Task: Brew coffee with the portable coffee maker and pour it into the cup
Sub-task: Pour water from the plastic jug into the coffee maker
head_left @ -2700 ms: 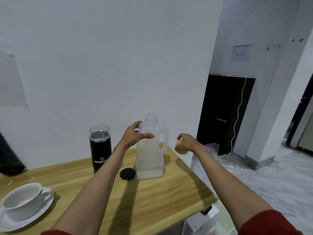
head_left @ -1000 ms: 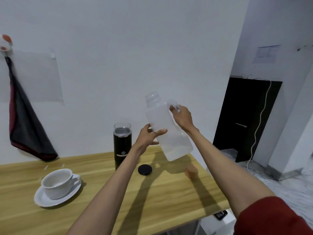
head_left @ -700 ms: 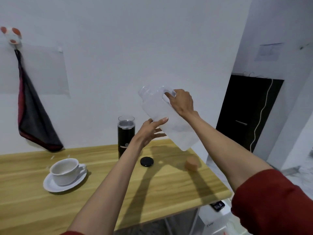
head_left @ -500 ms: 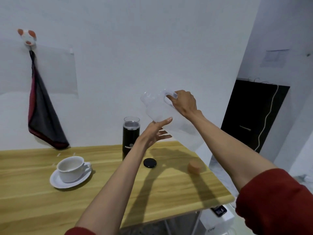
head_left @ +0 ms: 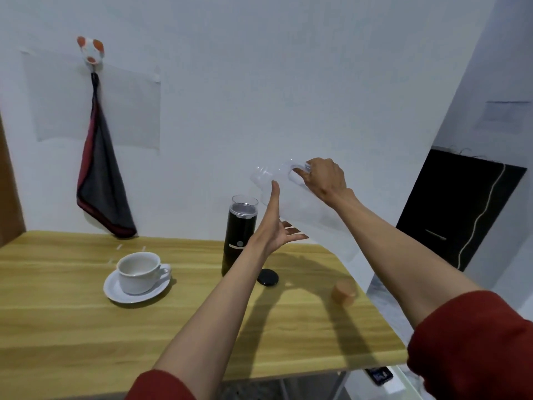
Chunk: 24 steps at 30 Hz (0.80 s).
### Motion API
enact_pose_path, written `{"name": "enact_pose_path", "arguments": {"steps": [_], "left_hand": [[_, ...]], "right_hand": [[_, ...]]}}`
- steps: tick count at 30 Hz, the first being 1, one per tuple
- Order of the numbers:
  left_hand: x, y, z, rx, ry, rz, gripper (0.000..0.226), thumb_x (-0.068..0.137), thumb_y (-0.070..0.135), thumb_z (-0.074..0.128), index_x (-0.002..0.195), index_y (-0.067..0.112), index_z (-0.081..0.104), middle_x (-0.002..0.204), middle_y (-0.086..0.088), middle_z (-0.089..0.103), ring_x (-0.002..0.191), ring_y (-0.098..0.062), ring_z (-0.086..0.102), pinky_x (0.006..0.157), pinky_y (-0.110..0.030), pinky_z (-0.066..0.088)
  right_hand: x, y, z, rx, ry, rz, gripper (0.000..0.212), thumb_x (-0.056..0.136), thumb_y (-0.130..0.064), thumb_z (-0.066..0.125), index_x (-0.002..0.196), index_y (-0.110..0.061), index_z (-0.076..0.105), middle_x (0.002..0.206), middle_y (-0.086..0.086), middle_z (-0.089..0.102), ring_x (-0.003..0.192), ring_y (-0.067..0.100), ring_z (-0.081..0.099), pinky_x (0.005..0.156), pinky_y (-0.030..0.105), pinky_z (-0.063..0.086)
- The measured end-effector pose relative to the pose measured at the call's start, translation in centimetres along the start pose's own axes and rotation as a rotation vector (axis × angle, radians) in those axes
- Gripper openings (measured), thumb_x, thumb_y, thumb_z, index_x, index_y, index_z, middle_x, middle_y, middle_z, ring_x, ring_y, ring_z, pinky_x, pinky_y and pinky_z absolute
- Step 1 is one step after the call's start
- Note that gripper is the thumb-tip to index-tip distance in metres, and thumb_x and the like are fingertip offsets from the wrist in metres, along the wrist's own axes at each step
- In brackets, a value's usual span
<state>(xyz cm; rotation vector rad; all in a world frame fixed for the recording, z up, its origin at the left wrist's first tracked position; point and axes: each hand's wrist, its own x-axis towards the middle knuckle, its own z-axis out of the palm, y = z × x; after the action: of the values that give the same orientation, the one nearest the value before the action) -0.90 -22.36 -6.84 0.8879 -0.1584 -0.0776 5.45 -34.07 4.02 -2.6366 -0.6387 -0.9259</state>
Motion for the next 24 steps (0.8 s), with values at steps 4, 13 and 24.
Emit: {"name": "enact_pose_path", "arguments": {"steps": [4,13,24], "left_hand": [[0.1,-0.6,-0.2,-0.065,0.018,-0.012,0.092,0.063,0.092,0.057,0.128,0.029,0.063,0.119,-0.006,0.073,0.108,-0.033,0.070,0.090,-0.058,0.055],[0.0,-2.3,0.0,-0.228,0.044,-0.066,0.099,0.062,0.091,0.060,0.131,0.020,0.058,0.130,-0.015,0.064,0.113,-0.039,0.066,0.095,-0.062,0.051],[-0.3,-2.9,0.3,-0.338,0.059,-0.107,0.107,0.061,0.089,0.063,0.137,0.015,0.052,0.132,-0.019,0.059,0.116,-0.043,0.062,0.092,-0.063,0.052]], "right_hand": [[0.4,-0.2,0.3,-0.042,-0.052,-0.026,0.059,0.097,-0.057,0.050,0.057,-0.017,0.034,0.059,0.002,0.044,0.065,0.034,0.045,0.057,0.033,0.029],[0.2,-0.3,0.6,-0.128,-0.125,-0.071,0.059,0.099,-0.055,0.050,0.059,-0.016,0.033,0.067,0.007,0.049,0.068,0.034,0.045,0.061,0.032,0.032],[0.4,-0.3,1.1,-0.212,-0.157,-0.112,0.052,0.098,-0.054,0.051,0.073,-0.008,0.051,0.072,0.008,0.054,0.069,0.032,0.049,0.061,0.033,0.034]]}}
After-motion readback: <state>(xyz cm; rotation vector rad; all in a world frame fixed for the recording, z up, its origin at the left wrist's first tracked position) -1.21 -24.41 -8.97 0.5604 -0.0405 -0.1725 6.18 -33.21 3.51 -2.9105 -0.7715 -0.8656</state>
